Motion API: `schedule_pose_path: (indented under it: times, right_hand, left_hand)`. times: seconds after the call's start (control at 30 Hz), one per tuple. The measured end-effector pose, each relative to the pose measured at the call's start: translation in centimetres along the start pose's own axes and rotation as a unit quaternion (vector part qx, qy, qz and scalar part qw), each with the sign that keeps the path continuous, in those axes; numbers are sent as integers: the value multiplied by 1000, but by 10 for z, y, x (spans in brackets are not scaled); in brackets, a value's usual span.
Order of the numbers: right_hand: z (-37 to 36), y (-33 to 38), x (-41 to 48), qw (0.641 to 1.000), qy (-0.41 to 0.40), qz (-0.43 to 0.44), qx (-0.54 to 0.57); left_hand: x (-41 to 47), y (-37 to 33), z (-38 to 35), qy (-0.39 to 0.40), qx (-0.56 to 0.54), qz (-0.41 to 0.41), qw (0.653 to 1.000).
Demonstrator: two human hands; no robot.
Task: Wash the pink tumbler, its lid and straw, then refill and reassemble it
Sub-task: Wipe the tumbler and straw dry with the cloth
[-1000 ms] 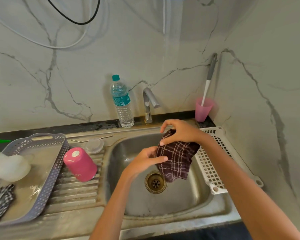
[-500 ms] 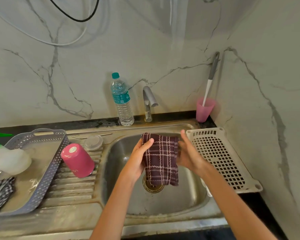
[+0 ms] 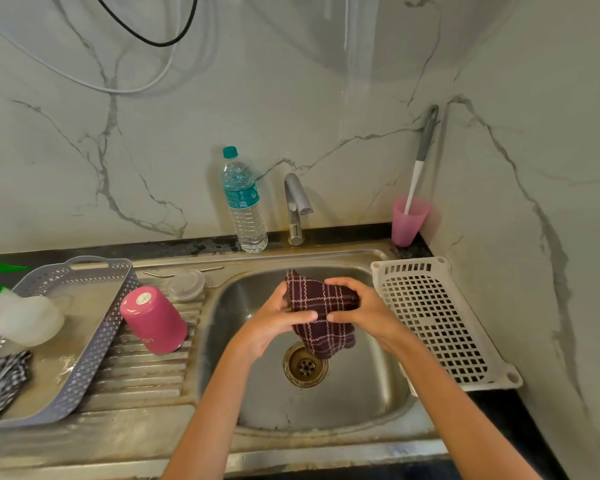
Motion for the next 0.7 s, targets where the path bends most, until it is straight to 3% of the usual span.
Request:
schedule_pose_path:
  times: [0.13, 0.3, 0.37, 0.5, 0.6, 0.7]
  right_hand:
    - [5, 5, 4, 978, -25, 43, -204]
    - [18, 6, 5, 948, -77, 75, -299]
    - [27, 5, 3, 961, -76, 59, -261]
    - [36, 18, -8, 998, -48, -1, -44]
    - [45, 19, -8, 992, -110, -33, 56]
    - [60, 14, -8, 973, -185, -74, 120]
  left_hand:
    - [10, 2, -1, -43, 25, -4, 999]
    - [16, -4, -2, -18, 48, -30, 998]
    - [17, -7, -1, -17, 102, -47, 993]
    - [21, -14, -6, -27, 108, -61, 992]
    - [27, -23, -24, 26, 26, -49, 998]
    - [38, -35, -50, 11, -23, -33, 999]
Point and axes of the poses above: each hand's wrist, its own x-axis towards the middle knuckle, its own z-axis out of the back of the hand, y = z × x, the point moved 1 cm from there along x, towards the middle knuckle, and after that the axes turned 10 degrees about z, right-handed, at the moved point
